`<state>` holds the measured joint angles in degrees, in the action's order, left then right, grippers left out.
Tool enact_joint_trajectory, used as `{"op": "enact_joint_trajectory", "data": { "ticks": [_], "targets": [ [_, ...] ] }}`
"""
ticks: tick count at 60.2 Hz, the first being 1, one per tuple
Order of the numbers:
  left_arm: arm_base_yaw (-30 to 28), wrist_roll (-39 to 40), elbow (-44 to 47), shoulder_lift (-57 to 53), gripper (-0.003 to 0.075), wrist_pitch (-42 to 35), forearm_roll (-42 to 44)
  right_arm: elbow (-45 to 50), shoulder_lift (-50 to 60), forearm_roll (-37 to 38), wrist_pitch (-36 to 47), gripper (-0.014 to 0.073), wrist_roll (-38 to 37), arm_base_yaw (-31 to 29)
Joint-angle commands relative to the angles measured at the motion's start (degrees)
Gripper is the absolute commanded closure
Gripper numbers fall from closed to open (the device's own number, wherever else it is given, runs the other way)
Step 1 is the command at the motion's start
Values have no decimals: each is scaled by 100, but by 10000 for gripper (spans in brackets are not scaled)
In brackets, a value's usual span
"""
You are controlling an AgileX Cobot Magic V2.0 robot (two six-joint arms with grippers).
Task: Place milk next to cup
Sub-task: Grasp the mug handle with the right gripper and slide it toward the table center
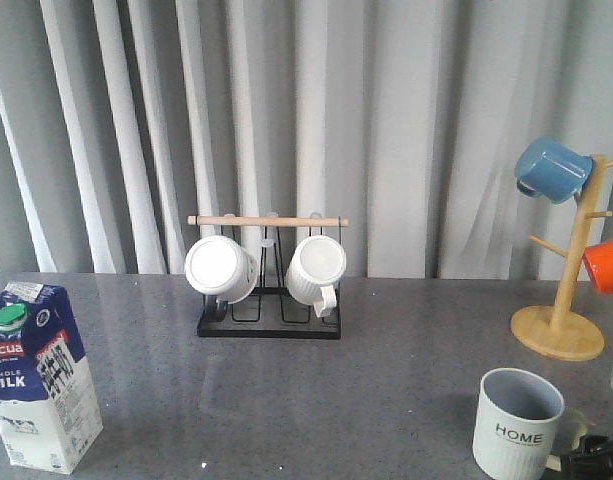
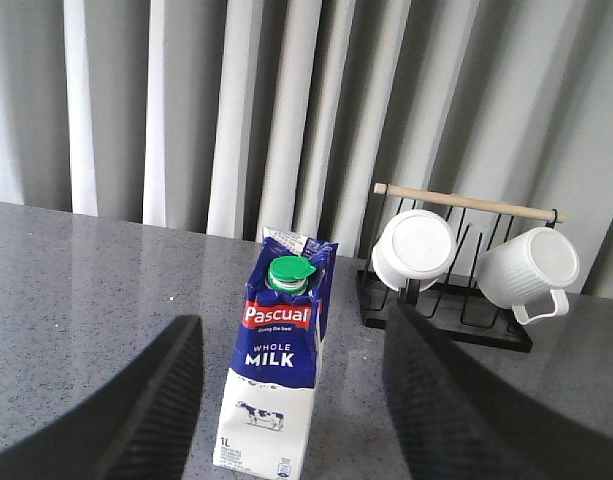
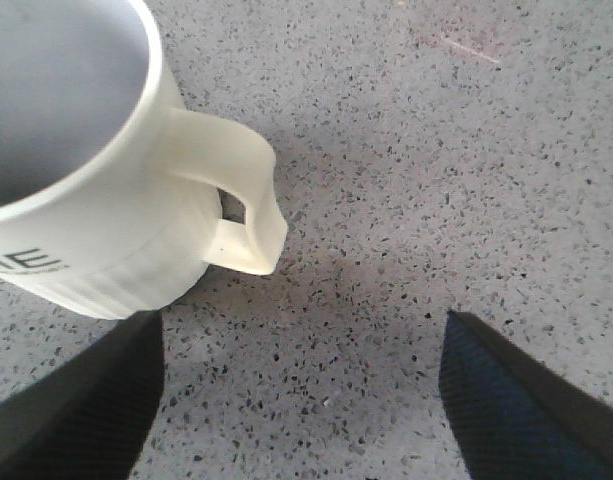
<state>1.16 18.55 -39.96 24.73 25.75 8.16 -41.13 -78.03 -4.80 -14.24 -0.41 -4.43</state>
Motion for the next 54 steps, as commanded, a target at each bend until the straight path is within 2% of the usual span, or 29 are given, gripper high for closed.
{"op": "enact_joint_trajectory", "data": {
  "ticks": [1, 20, 29, 33, 39, 49, 50, 54],
  "targets": [
    [16, 4, -182, 75, 322, -395, -2, -130, 79, -14, 502, 46, 41, -37],
    [16, 4, -182, 75, 322, -395, -2, -130, -180, 67, 1059, 46, 102, -37],
    [16, 4, -182, 75, 322, -395, -2, -138, -534, 84, 1866, 50, 363, -37],
    [16, 4, -182, 75, 322, -395, 3, -243, -711, 129, 1914, 75, 494, -37],
    [16, 4, -182, 75, 322, -389, 3, -366, -993, 269, 2007, 191, 793, -33],
    [16, 4, -182, 75, 322, -394, 3, -359, -1147, 381, 2464, 586, 784, -33],
    [16, 4, -182, 75, 322, -394, 3, -359, -1139, 387, 2473, 610, 763, -33],
    [16, 4, -182, 75, 322, -394, 3, -359, -1057, 387, 2450, 604, 648, -25]
  ]
}}
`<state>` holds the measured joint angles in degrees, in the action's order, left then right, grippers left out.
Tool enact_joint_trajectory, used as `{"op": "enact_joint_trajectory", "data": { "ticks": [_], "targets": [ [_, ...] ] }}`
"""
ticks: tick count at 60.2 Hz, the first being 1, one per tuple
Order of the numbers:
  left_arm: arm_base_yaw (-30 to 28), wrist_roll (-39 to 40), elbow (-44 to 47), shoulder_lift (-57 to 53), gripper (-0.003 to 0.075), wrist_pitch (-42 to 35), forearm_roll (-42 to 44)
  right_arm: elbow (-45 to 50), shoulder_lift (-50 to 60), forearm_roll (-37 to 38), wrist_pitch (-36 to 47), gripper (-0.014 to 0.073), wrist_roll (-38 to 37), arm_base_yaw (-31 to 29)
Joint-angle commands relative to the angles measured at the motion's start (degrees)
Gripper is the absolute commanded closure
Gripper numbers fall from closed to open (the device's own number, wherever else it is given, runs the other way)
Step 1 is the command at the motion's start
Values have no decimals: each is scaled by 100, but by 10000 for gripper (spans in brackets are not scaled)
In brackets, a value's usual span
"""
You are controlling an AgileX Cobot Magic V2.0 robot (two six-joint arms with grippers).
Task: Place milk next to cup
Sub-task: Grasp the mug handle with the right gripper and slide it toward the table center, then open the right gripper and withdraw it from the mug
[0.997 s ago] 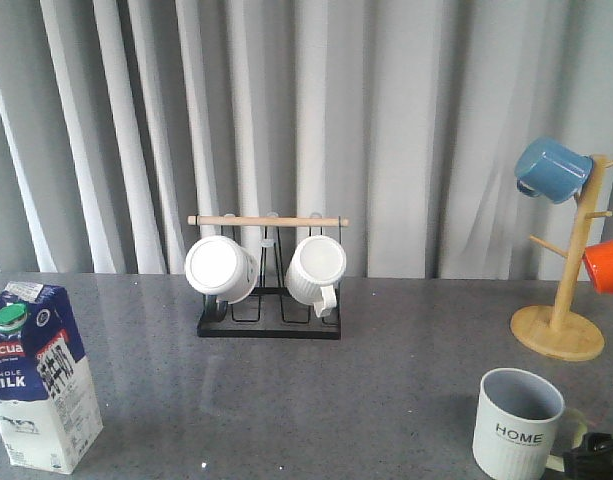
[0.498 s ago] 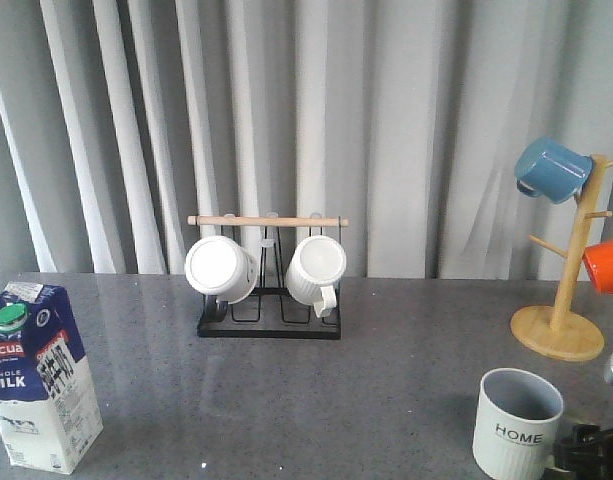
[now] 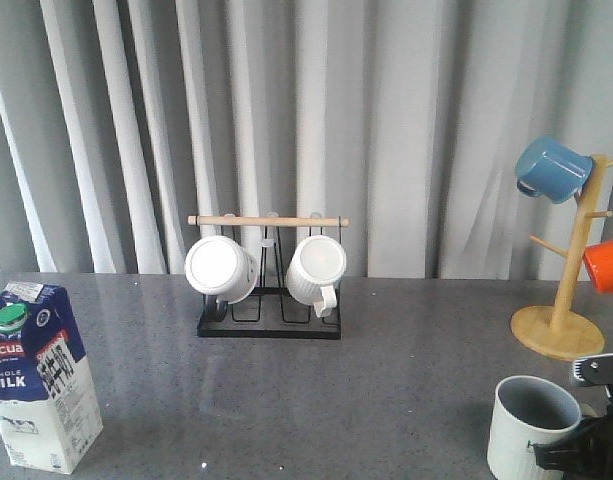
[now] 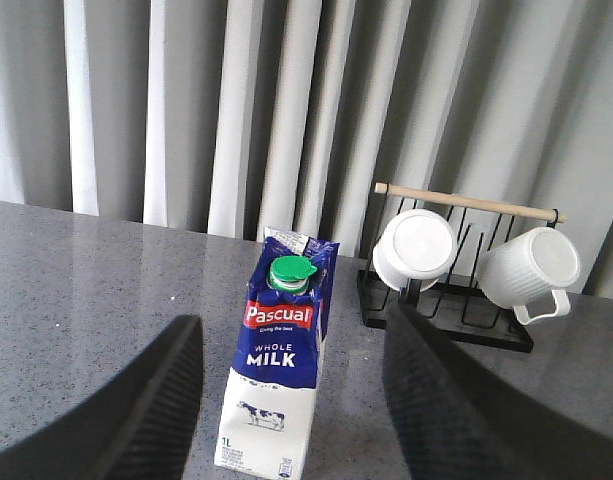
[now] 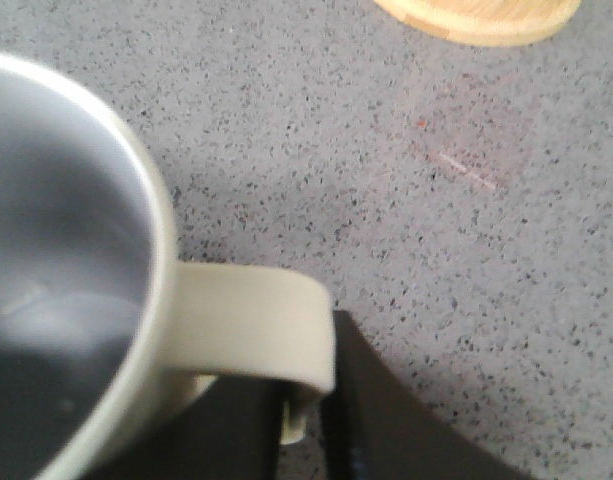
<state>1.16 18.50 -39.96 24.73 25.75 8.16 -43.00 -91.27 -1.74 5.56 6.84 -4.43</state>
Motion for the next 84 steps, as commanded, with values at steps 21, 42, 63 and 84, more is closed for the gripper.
{"op": "enact_joint_trajectory", "data": {
  "ticks": [21, 42, 63, 84],
  "targets": [
    [16, 9, -182, 75, 322, -362, 3, -1187, 1070, 174, -491, 599, -396, 2014],
    [16, 9, -182, 75, 322, -345, 3, -1647, -282, -449, -727, 594, -858, 2309],
    [16, 9, -182, 75, 322, -86, -3, -1647, -510, -731, -1034, 552, -868, 2309],
    [16, 14, -182, 75, 322, -86, -3, -1647, -510, -853, -1416, 303, -873, 2309]
  ]
}}
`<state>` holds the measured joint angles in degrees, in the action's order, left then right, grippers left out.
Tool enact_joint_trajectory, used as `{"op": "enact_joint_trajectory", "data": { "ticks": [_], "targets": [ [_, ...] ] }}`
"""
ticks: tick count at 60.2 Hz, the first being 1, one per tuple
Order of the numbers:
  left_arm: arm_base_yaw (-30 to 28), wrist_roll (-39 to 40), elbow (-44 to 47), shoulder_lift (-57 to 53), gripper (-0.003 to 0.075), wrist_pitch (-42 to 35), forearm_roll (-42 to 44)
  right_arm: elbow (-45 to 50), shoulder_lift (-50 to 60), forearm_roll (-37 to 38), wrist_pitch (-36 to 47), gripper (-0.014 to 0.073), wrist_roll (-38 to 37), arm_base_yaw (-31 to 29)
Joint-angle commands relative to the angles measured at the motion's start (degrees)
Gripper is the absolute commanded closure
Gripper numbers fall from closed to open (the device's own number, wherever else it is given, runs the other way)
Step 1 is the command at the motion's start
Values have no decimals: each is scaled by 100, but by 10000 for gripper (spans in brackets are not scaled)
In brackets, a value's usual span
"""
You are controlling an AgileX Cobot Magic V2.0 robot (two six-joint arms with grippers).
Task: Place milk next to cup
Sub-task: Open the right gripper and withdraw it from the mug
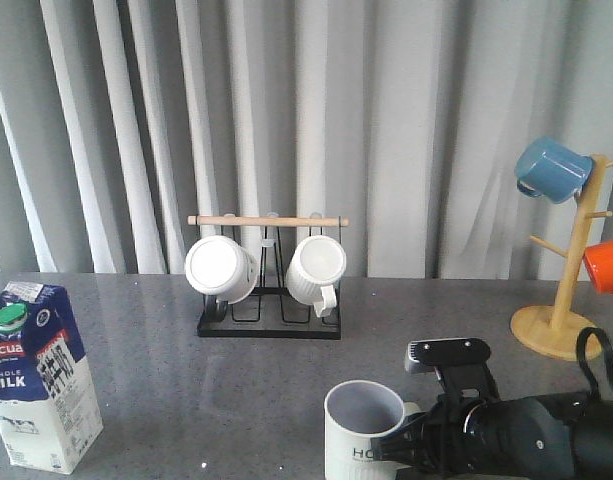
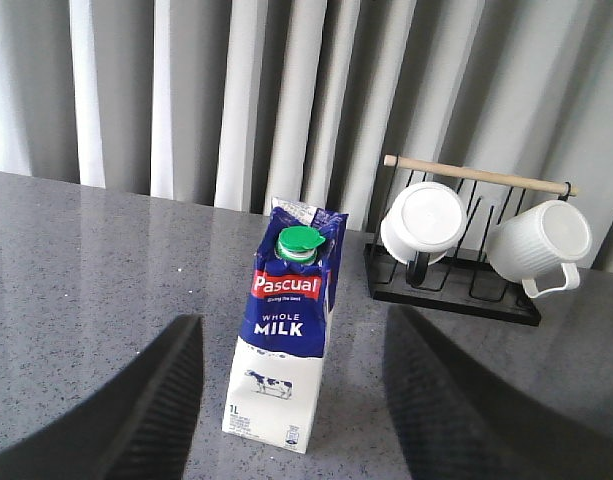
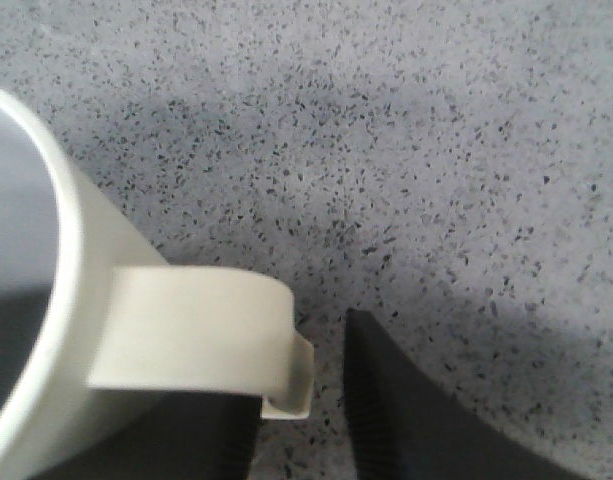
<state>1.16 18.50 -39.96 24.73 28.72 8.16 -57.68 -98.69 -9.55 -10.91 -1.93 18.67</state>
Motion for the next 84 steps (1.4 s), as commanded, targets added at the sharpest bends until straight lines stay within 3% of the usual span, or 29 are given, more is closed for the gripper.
{"op": "enact_joint_trajectory", "data": {
  "ticks": [1, 34, 48, 57, 67, 76, 84],
  "targets": [
    [16, 14, -182, 75, 322, -383, -3, -180, 231, -80, 214, 293, 3, -1],
    [16, 14, -182, 75, 322, -378, -3, -180, 500, -77, -428, 272, 16, -1],
    [16, 14, -182, 75, 322, -351, -3, -166, 1270, -82, -1621, 285, 28, -1],
    [16, 14, -182, 75, 322, -233, -3, -85, 2057, -84, -2431, 378, 659, 87],
    [16, 14, -182, 75, 322, -174, -3, 553, 3408, -58, -2292, 607, 932, 423],
    [16, 14, -182, 75, 322, -95, -3, 1319, 4430, 24, -2327, 602, 938, 456],
    [16, -17, -188, 138, 322, 45, -3, 1948, 5145, 530, -2327, 602, 915, 450]
  ]
}}
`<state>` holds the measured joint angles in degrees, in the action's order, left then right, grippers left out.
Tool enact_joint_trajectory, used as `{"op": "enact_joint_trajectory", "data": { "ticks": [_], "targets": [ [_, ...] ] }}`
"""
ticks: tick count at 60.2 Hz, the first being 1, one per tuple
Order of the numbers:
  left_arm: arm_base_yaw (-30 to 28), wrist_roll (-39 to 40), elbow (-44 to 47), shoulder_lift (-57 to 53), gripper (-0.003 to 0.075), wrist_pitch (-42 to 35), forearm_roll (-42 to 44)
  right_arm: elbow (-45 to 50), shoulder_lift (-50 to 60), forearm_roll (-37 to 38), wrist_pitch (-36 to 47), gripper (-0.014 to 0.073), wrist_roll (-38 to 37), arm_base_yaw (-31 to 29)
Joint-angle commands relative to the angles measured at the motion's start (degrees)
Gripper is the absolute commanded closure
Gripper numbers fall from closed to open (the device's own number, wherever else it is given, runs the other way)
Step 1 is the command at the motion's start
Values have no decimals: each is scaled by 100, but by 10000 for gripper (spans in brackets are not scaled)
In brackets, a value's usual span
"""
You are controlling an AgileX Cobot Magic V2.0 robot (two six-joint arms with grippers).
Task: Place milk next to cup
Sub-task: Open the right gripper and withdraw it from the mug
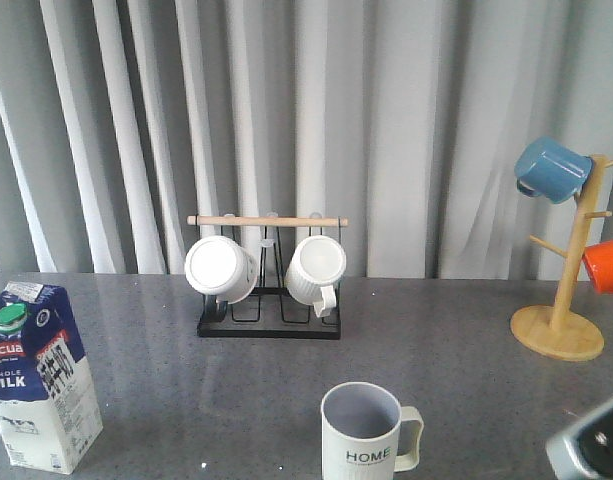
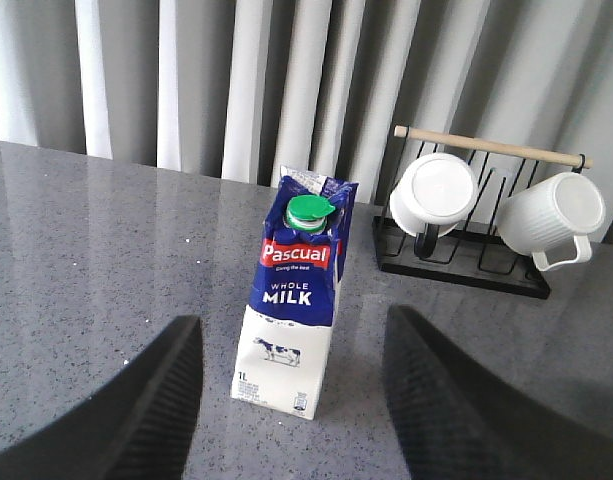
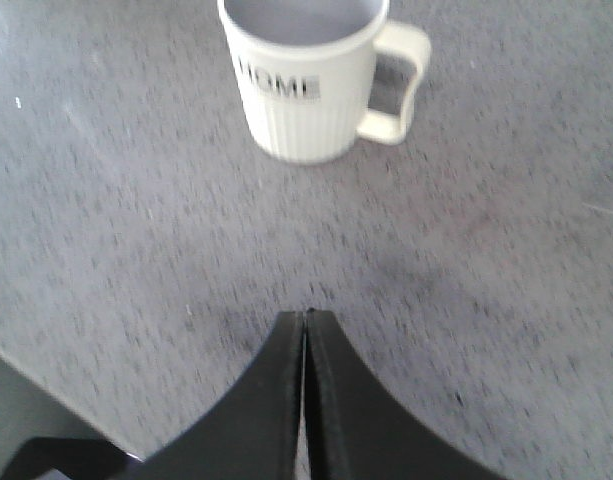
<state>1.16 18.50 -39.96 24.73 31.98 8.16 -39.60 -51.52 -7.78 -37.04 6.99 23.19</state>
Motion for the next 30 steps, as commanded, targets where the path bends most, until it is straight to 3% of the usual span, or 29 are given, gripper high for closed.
{"op": "enact_joint_trajectory", "data": {
  "ticks": [1, 15, 30],
  "targets": [
    [16, -66, -206, 165, 322, -254, -3, 204, 510, 436, 278, 602, 23, -3],
    [16, -918, -1014, 796, 307, 157, -426, 561, 1087, 1464, -178, 602, -428, -3],
    [16, -1802, -2836, 2048, 195, 1349, -816, 924, 1155, 2023, -248, 602, -1027, -3]
  ]
}}
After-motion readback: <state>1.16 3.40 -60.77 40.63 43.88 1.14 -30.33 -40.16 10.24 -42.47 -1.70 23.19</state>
